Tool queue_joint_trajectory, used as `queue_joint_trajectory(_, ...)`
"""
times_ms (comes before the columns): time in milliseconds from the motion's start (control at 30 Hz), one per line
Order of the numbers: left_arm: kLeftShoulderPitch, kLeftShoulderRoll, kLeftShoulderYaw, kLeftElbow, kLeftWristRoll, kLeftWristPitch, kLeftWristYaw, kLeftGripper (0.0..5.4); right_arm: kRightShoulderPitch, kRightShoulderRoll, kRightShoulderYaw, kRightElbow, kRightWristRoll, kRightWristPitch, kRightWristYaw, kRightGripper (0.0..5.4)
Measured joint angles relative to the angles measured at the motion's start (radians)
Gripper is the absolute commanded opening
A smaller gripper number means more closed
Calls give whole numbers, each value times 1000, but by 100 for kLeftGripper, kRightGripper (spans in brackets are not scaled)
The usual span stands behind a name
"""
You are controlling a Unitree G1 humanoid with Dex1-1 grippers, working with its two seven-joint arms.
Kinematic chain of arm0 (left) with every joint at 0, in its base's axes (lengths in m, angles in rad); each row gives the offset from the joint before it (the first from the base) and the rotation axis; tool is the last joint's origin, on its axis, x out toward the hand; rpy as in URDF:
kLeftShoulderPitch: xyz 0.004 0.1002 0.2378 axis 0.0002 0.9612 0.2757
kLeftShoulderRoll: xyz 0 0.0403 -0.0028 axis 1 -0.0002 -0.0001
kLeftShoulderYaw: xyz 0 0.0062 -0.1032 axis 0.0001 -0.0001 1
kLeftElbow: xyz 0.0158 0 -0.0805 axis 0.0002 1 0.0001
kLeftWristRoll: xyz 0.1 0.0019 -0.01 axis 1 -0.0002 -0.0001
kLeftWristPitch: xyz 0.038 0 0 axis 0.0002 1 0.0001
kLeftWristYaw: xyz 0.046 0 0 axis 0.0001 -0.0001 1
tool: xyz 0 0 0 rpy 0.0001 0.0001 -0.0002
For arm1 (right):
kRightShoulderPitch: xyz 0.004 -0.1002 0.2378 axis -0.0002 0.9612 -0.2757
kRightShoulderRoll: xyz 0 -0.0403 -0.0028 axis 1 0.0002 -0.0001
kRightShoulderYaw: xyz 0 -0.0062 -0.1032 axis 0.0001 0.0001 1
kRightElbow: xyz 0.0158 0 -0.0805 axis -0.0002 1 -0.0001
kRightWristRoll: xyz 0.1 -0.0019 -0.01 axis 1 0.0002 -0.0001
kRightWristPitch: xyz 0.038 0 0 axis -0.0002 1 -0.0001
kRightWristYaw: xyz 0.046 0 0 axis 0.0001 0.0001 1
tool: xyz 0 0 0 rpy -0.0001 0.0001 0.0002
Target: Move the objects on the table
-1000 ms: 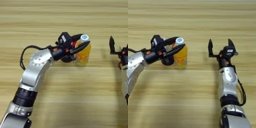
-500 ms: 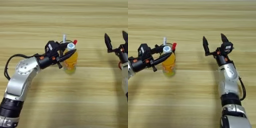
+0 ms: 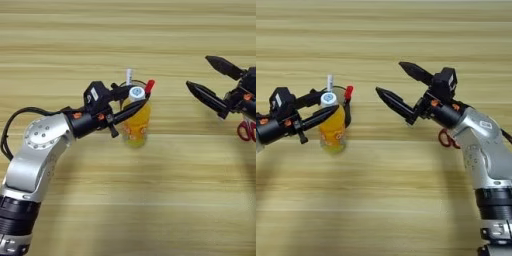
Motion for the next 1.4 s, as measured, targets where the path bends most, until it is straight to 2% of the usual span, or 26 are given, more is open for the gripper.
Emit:
queue_joint_trajectory(133,-4,5,0,-3,0,0,-5,174,3,-27,40,-18,-9,56,55,540)
queue_joint_trajectory(300,-20,7,0,-9,0,0,-6,174,3,-18,109,-18,-55,74,70,540)
queue_joint_trajectory(500,-28,6,-6,-20,0,0,-5,174,-2,53,190,6,-128,58,65,540)
queue_joint_trajectory(667,-28,5,-16,-30,0,0,-4,174,-14,84,214,30,-169,49,56,540)
queue_joint_trajectory(967,-27,3,-23,-32,0,0,-4,174,-68,188,283,109,-280,-15,3,540)
queue_joint_trajectory(1100,-25,2,-25,-34,0,0,-4,174,-70,216,300,116,-305,-31,-12,540)
queue_joint_trajectory(1400,-25,0,-32,-35,0,0,-4,174,-91,240,314,120,-346,-52,-45,442)
